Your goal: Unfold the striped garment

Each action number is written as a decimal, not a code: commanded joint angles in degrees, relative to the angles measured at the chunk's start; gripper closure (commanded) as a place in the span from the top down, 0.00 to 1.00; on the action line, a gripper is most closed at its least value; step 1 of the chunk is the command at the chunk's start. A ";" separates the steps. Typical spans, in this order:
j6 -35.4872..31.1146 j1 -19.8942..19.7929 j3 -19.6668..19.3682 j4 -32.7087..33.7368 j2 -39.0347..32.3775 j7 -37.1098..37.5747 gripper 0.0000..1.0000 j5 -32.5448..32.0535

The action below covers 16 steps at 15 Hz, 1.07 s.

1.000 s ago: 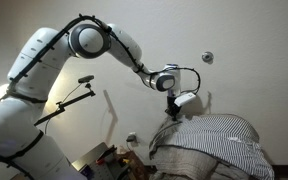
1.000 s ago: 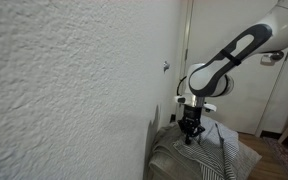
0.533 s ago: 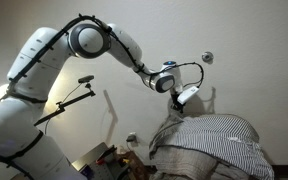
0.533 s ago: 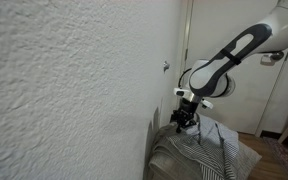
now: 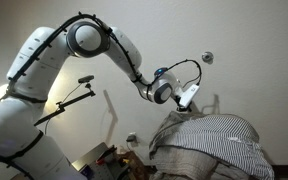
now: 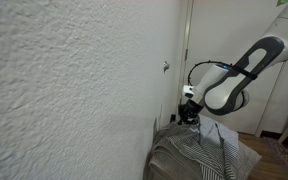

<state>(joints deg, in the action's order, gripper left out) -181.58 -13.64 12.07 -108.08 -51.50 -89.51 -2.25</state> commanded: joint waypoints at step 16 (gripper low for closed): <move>29.72 -3.31 2.22 -14.45 16.99 6.12 0.20 -7.76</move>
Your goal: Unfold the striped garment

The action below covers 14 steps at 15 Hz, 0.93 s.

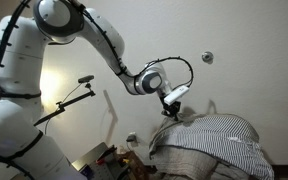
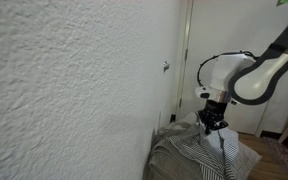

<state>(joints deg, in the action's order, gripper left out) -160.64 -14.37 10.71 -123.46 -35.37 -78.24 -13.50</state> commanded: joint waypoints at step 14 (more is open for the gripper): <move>22.78 1.60 -5.28 6.89 -2.59 -6.11 0.98 5.18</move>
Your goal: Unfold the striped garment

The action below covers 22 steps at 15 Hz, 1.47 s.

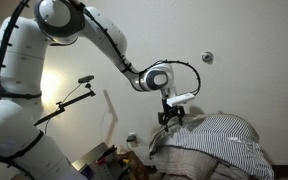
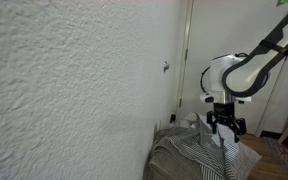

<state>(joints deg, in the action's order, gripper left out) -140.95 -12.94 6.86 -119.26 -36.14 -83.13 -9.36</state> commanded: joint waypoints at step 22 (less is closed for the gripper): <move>-8.76 13.80 0.62 7.35 -5.54 2.24 1.00 -5.80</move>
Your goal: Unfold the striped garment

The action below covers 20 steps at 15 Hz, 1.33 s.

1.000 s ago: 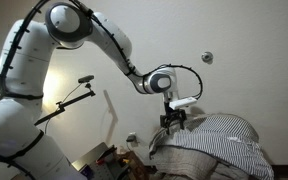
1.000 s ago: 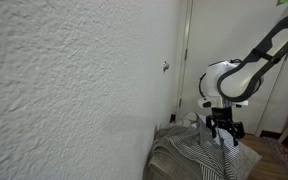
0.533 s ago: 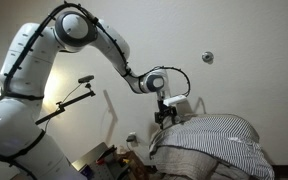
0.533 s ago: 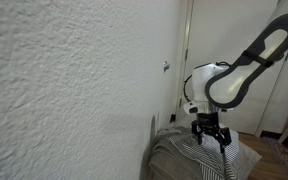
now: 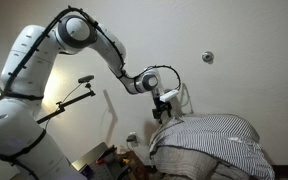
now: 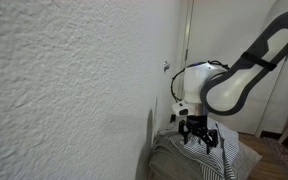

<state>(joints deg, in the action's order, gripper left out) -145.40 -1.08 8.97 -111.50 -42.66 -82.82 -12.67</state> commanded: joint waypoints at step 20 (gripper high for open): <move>-9.13 2.31 -8.19 6.35 -5.10 7.42 0.84 -6.62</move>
<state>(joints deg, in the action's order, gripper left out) -156.52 1.48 0.58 -107.49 -46.34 -77.09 -18.11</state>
